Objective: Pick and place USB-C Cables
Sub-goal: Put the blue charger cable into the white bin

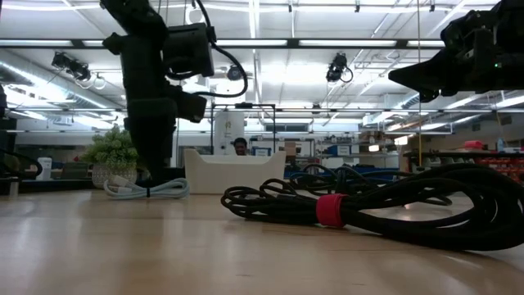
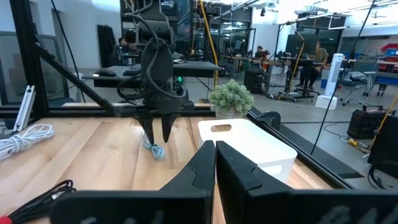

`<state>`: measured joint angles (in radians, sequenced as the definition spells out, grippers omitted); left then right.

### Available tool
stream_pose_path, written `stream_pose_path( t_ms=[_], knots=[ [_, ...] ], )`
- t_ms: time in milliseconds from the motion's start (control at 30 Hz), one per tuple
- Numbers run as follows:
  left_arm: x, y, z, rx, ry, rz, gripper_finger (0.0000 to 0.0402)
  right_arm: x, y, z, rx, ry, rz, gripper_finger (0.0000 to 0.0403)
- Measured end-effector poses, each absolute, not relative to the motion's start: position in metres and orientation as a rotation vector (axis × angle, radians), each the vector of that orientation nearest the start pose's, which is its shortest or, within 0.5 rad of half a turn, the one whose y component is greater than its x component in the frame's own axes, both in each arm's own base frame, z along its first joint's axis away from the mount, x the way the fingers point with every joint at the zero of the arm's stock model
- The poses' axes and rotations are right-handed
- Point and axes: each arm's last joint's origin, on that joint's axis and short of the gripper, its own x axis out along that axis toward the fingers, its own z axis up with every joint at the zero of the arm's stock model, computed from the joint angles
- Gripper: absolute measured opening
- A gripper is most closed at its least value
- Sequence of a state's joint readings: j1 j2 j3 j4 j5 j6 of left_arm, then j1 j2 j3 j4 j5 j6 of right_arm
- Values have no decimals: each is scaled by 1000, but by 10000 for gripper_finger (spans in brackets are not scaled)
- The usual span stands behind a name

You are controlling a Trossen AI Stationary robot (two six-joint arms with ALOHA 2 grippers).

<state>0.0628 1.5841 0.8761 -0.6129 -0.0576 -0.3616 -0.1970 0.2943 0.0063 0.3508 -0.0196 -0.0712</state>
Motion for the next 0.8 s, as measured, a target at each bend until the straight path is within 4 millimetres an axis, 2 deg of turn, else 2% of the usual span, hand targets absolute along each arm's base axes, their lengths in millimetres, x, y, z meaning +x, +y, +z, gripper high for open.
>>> stream_pose_path(
  t_ms=[333,533,800],
  knots=[
    [273,16,160,-274,1279,303,166,114,-22,174,-78,-56,-179,20],
    [273,20,160,-271,1288,278,143,114,-22,174,-78,-56,-179,20],
    [276,19,143,-296,1362,232,125,114,-22,174,-78,-56,-179,20]
  ],
)
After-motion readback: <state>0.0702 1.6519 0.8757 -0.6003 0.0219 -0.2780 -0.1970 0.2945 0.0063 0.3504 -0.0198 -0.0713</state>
